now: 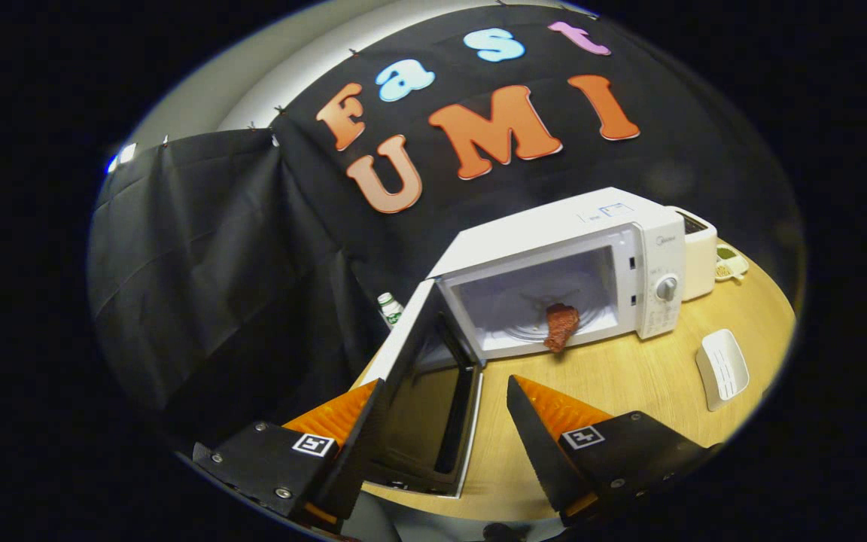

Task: Open the microwave, put the food inside, and close the microwave door.

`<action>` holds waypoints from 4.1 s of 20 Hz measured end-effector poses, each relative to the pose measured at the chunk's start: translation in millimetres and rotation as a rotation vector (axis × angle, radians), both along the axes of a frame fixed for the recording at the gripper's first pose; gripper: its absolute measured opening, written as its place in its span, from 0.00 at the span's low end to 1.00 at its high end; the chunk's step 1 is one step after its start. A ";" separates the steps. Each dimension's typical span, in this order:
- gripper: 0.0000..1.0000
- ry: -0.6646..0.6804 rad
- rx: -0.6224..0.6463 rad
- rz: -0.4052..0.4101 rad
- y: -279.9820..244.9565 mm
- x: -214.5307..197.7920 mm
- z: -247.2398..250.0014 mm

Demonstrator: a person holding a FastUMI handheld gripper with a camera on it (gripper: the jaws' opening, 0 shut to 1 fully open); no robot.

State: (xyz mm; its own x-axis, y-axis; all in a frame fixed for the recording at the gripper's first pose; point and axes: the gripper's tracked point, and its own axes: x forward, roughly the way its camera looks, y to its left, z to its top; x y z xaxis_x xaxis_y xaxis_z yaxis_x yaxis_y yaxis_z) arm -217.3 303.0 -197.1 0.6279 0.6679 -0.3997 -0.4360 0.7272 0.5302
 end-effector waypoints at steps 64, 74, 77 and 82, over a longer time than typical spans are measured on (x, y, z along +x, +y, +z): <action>0.11 -0.088 -0.514 -0.292 -109.4 234.7 -155.5; 0.17 -0.185 -0.390 -0.272 -133.9 212.1 -65.1; 0.28 -0.280 -0.361 -0.300 -157.3 216.2 -4.4; 0.68 -0.415 -0.320 -0.395 -214.0 226.3 89.6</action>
